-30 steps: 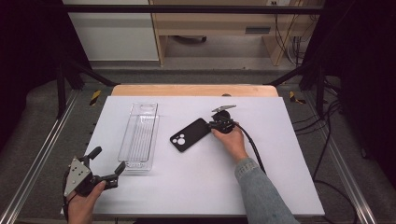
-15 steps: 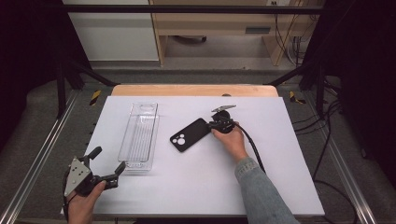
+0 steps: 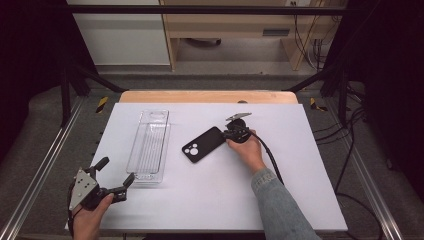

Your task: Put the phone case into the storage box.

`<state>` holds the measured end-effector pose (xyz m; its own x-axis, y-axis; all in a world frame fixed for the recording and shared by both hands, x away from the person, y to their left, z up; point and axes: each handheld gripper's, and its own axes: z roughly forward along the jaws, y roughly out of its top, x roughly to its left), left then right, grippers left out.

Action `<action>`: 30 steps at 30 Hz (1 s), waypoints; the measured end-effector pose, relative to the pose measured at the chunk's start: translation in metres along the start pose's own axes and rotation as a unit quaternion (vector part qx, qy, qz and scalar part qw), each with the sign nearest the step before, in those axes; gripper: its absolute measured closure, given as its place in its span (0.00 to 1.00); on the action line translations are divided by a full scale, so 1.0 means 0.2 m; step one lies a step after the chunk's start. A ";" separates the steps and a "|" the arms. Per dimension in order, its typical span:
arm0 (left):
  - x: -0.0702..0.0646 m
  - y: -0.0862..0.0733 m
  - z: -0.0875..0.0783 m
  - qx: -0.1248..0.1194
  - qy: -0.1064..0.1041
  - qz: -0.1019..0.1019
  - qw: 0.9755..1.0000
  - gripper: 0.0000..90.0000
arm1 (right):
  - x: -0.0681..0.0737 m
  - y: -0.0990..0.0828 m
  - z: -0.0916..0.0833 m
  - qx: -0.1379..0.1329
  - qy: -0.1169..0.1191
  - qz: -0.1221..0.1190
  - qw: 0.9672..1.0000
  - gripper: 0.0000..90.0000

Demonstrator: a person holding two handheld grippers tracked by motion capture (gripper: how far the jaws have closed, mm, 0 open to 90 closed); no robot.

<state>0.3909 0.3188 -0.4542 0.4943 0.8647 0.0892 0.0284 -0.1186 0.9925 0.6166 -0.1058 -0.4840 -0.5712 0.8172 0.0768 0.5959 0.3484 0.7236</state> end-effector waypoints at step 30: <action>0.01 0.00 -0.01 -0.006 0.004 -0.011 1.000 0.01 | 0.03 0.06 -0.18 -0.019 0.015 -0.005 1.000 0.99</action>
<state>0.3910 0.3209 -0.4534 0.4871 0.8707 0.0678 0.0281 -0.0931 0.9953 0.5995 -0.1134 -0.4509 -0.5935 0.7998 0.0902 0.5693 0.3378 0.7495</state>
